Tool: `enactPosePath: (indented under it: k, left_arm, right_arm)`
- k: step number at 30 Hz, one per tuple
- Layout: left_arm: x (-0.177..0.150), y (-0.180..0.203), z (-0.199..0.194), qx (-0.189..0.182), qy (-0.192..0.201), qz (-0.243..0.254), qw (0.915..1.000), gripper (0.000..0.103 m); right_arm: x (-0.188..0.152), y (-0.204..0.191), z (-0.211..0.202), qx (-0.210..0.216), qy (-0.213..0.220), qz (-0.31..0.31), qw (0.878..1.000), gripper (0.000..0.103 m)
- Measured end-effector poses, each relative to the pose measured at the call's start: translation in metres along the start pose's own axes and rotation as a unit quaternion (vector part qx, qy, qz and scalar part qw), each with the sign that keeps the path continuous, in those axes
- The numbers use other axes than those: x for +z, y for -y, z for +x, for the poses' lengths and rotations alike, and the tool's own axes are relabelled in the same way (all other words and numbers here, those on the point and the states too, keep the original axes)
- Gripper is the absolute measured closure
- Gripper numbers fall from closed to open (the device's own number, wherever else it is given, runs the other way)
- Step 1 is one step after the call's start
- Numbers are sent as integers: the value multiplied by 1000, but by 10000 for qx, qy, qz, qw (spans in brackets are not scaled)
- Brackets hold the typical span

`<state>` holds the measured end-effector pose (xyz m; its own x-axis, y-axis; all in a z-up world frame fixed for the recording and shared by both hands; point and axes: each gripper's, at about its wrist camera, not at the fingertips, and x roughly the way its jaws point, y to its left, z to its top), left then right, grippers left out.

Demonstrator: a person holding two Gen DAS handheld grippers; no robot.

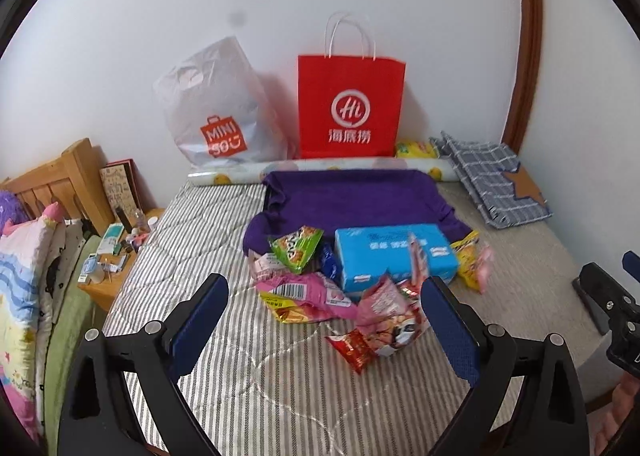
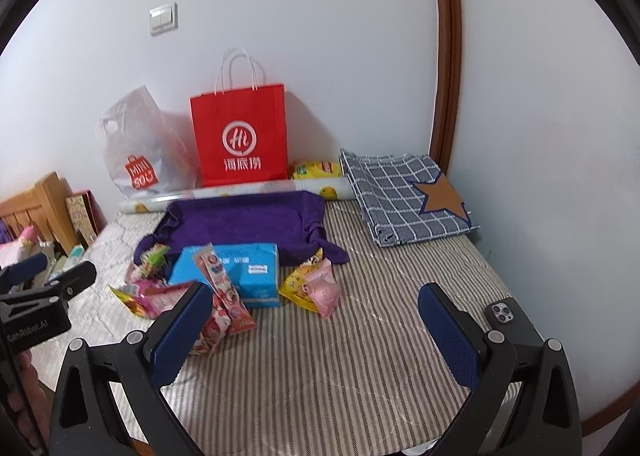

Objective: Organize snacks

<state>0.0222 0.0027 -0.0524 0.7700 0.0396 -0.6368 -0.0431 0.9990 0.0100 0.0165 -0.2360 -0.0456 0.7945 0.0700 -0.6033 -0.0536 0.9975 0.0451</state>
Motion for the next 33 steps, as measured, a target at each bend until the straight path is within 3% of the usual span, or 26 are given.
enactPosePath:
  k: [4, 6, 8, 15, 28, 33]
  left_arm:
    - [-6, -6, 24, -188, -225, -59, 9996, 7]
    - [-7, -10, 36, -258, -350, -131, 9990, 7]
    - [-9, -13, 50, -274, -452, -163, 9985, 10]
    - [-8, -26, 88, -225, -728, -198, 9969, 11]
    - [-3, -45, 130, -262, -863, -225, 9957, 11]
    - [0, -48, 136, -352, -819, -185, 9958, 11]
  right_arm:
    - [-9, 5, 27, 23, -218, 8, 9998, 5]
    - [-13, 7, 44, 76, -409, 38, 9991, 15]
    - [-16, 9, 56, 159, -537, 80, 9984, 31]
    - [-16, 18, 106, 262, -824, 351, 9956, 32]
    - [-30, 22, 186, 179, -1296, 230, 9911, 37]
    - [-29, 26, 200, 225, -1230, 172, 9920, 37]
